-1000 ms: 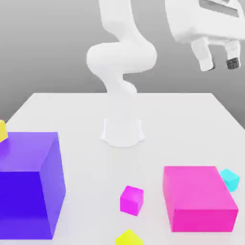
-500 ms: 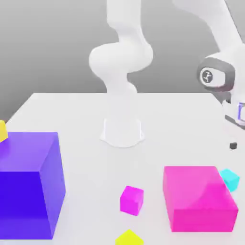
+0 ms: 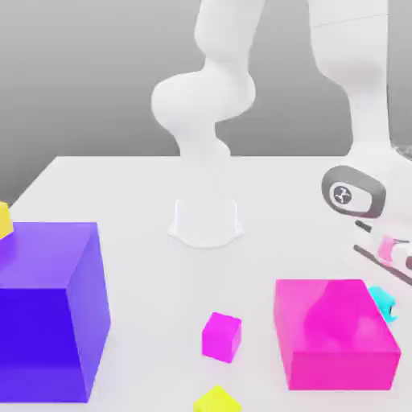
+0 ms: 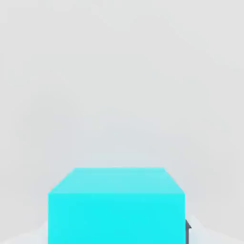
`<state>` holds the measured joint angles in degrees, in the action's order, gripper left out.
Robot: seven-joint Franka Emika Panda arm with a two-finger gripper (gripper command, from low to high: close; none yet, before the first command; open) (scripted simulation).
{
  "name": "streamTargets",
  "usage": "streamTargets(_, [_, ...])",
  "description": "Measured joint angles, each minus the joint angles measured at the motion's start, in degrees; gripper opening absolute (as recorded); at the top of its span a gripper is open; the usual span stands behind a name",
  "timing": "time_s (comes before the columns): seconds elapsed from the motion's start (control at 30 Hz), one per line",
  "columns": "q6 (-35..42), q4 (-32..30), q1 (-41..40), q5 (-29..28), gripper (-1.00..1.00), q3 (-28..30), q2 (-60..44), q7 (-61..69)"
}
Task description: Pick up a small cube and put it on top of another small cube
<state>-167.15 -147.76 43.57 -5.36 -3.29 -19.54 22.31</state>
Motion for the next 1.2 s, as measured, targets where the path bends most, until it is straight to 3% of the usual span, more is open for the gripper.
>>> streamTargets(0.17, [7.61,-1.46,-1.19,2.85,-1.00,-1.76,9.34,2.34])
streamTargets(0.3, [12.32,1.96,-3.73,4.37,-1.00,-1.20,13.57,6.92])
streamTargets(0.57, [28.61,9.33,-25.69,1.79,-1.00,10.17,24.11,19.20])
streamTargets(0.93, [45.09,14.46,-42.43,-3.51,-1.00,26.79,34.84,30.66])
streamTargets(1.03, [47.31,15.46,-46.89,-3.80,-1.00,32.52,34.80,34.54])
streamTargets(1.1, [44.51,14.56,-49.16,-2.80,-1.00,36.34,32.00,37.59])
streamTargets(1.13, [42.77,13.69,-49.60,-2.42,1.00,37.24,30.93,38.35])
streamTargets(1.2, [42.78,13.69,-49.60,-2.42,1.00,37.24,30.93,38.35])
